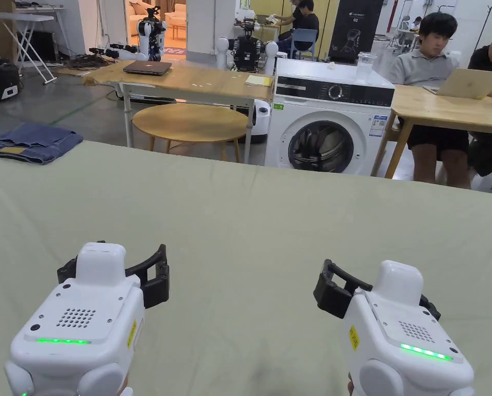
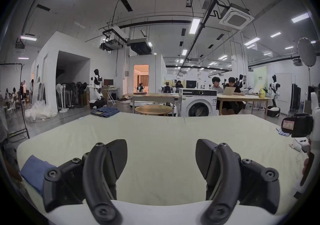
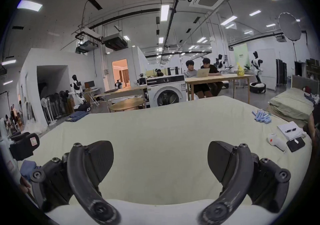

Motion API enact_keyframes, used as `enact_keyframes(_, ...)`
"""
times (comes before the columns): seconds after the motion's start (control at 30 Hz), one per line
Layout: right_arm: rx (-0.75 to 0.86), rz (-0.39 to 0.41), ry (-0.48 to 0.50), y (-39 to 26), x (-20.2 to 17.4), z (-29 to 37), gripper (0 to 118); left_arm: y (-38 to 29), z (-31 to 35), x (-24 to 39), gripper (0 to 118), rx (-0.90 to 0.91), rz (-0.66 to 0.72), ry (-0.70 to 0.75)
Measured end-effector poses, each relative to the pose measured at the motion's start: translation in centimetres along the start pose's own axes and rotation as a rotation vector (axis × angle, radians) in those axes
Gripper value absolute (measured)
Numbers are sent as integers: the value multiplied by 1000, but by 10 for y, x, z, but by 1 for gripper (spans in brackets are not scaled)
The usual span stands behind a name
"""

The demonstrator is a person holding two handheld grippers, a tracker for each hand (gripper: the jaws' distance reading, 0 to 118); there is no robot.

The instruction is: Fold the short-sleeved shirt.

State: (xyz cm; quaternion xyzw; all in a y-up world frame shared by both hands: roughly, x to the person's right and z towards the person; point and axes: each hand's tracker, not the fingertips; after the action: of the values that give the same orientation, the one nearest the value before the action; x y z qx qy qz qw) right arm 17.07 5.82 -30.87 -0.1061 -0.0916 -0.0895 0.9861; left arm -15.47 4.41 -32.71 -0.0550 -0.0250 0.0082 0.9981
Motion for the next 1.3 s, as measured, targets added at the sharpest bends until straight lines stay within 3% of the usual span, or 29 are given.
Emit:
enact_keyframes(0.57,-50,-61,-16,6,0,-1,110,0,5,5,82,-8,-5,-3)
enact_keyframes(1.3,-55,58,-111,-4,-12,-4,110,2,5,3,82,2,-37,-5)
